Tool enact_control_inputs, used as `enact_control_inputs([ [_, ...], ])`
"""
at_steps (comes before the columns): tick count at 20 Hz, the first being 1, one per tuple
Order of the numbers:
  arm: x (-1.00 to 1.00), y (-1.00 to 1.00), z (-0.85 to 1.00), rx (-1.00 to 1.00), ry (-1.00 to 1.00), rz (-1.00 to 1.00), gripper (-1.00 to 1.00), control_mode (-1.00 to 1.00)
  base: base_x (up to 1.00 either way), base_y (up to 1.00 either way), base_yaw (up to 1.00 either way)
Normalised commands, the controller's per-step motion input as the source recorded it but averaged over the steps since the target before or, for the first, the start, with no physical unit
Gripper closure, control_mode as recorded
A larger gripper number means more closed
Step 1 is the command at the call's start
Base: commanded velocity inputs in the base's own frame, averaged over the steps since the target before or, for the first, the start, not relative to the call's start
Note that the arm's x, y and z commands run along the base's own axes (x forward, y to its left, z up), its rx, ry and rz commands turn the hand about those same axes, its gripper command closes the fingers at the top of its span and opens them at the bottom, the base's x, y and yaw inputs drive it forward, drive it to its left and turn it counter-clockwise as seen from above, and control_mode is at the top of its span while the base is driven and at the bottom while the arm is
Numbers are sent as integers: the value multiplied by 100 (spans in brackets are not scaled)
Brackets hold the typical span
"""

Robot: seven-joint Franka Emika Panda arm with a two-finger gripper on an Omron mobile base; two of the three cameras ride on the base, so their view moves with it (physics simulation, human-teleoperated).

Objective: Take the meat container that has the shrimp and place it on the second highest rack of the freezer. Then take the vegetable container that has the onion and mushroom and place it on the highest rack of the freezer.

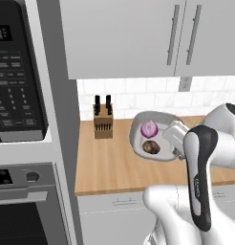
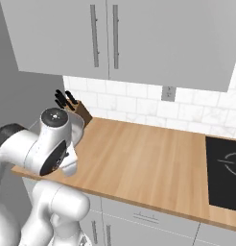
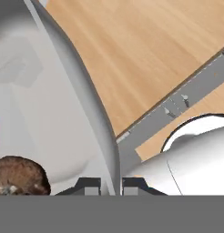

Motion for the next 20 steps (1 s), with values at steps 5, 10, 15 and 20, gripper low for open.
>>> enact_control_inputs([
  [5, -99, 6, 63, 3, 8, 1, 100, -100, 0, 0, 0],
  [10, -91, 0, 10, 17, 16, 0, 100, -100, 0, 0, 0],
  [15, -50, 0, 0, 13, 14, 0, 100, -100, 0, 0, 0],
  [20, 0, 0, 0, 0, 0, 0, 100, 100, -20, 0, 0],
])
